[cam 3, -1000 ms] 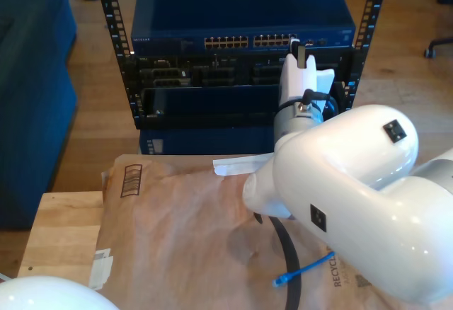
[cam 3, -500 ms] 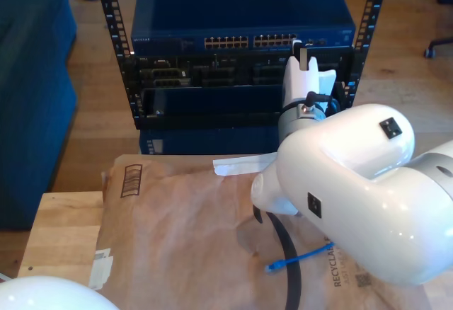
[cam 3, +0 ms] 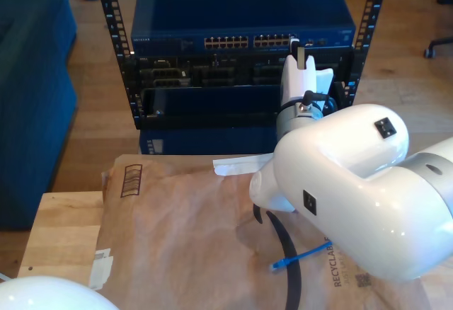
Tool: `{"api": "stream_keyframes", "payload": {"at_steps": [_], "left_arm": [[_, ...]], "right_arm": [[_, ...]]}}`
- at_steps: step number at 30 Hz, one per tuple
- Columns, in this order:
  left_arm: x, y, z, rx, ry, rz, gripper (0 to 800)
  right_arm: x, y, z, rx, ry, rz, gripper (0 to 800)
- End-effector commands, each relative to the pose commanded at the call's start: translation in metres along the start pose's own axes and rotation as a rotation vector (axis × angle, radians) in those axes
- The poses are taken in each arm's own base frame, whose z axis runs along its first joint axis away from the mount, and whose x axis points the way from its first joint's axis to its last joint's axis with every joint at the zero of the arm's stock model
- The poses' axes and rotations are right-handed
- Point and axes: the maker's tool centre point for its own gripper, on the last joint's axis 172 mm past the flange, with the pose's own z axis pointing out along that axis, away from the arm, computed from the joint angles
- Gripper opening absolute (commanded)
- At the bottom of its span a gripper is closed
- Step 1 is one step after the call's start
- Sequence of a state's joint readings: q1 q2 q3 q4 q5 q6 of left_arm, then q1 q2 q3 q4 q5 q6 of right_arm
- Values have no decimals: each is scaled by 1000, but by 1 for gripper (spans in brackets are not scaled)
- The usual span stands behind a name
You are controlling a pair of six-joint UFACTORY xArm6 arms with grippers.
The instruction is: Grab the cable and plug it in
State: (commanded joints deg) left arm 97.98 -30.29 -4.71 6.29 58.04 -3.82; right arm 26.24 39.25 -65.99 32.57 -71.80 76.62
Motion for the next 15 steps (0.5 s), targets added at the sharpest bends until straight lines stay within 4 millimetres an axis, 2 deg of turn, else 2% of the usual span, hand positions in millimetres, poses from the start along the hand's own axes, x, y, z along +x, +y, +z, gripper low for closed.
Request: {"api": "stream_keyframes", "payload": {"at_steps": [15], "left_arm": [[1,0,-1,0,2,1,798]], "right_arm": [[0,7,3,-4,3,-2,0]]}}
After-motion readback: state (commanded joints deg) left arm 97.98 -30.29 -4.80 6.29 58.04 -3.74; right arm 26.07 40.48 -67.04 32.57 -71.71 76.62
